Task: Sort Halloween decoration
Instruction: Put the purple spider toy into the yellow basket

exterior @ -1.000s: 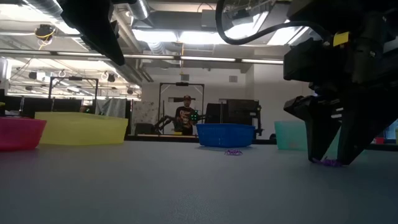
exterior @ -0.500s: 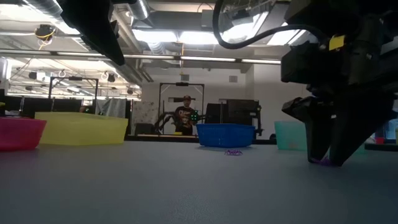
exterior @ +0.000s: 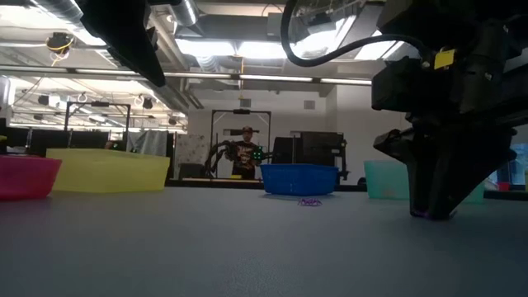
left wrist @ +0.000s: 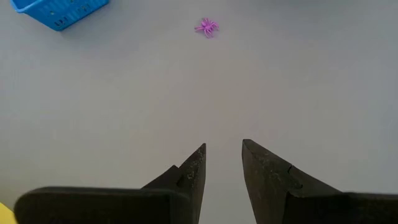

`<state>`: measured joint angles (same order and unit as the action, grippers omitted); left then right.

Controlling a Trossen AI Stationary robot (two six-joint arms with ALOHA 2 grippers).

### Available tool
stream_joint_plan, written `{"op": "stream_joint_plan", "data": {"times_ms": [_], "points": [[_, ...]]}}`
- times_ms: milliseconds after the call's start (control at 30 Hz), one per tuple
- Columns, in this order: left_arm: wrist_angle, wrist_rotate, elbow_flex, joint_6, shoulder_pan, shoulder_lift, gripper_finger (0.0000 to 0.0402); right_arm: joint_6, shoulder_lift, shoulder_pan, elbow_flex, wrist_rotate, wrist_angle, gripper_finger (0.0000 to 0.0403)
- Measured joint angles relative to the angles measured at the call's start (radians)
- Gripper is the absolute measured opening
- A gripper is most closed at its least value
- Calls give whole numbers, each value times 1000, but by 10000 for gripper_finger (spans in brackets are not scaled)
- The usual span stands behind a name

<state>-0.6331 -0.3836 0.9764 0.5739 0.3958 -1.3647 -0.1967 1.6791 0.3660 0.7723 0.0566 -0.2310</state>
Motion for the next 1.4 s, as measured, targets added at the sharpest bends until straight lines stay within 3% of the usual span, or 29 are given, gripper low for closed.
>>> {"op": "stream_joint_plan", "data": {"times_ms": [233, 733, 1033, 1267, 1400], "points": [[0, 0, 0, 0, 0, 0, 90, 0, -4, 0, 4, 2, -5, 90], [3, 0, 0, -1, 0, 0, 90, 0, 1, 1, 154, 13, -2, 90], [6, 23, 12, 16, -10, 0, 90, 1, -1, 0, 240, -94, 16, 90], [-21, 64, 81, -42, -9, 3, 90, 5, -2, 0, 269, -107, 255, 90], [-125, 61, 152, -74, -9, 7, 90, 28, -3, 0, 269, -110, 426, 90]]}}
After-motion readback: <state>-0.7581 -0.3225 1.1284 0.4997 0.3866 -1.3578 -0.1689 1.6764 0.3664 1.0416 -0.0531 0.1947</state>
